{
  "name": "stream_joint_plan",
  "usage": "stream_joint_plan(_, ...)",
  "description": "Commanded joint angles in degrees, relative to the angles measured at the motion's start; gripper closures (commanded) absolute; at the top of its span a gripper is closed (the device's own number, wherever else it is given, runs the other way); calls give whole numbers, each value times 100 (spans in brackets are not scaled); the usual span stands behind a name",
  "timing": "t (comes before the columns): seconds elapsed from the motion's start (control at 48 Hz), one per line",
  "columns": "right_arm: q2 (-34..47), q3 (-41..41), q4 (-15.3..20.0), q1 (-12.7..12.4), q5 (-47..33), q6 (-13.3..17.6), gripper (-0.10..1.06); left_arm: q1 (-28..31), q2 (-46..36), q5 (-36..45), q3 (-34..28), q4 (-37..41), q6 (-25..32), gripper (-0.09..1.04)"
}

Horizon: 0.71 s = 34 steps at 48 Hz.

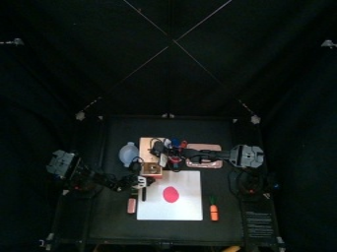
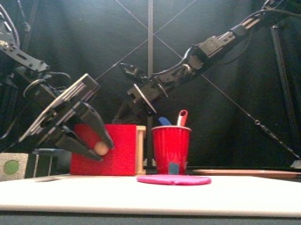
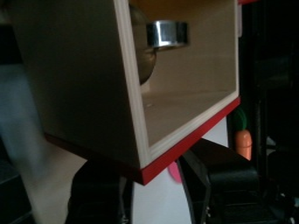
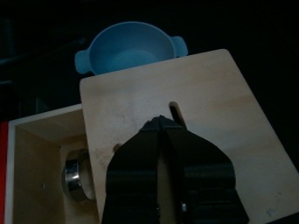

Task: Get the cutter from the drawer then cut the dough then place the extra dough in the bowl
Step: Place the cutter on the board

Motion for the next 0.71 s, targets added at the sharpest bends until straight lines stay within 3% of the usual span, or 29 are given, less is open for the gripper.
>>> stream_joint_plan(0.021, -9, 0, 9, 9, 35, 0, 94, 9, -35, -26, -97, 44, 9, 10)
stream_joint_plan(0.521, -9, 0, 18, 18, 44, 0, 94, -246, -1072, 211, 272, 483, 79, 9)
stream_joint_plan(0.708, -9, -26, 18, 26, 35, 0, 94, -413, -1802, 316, 650, 1160, 97, 11)
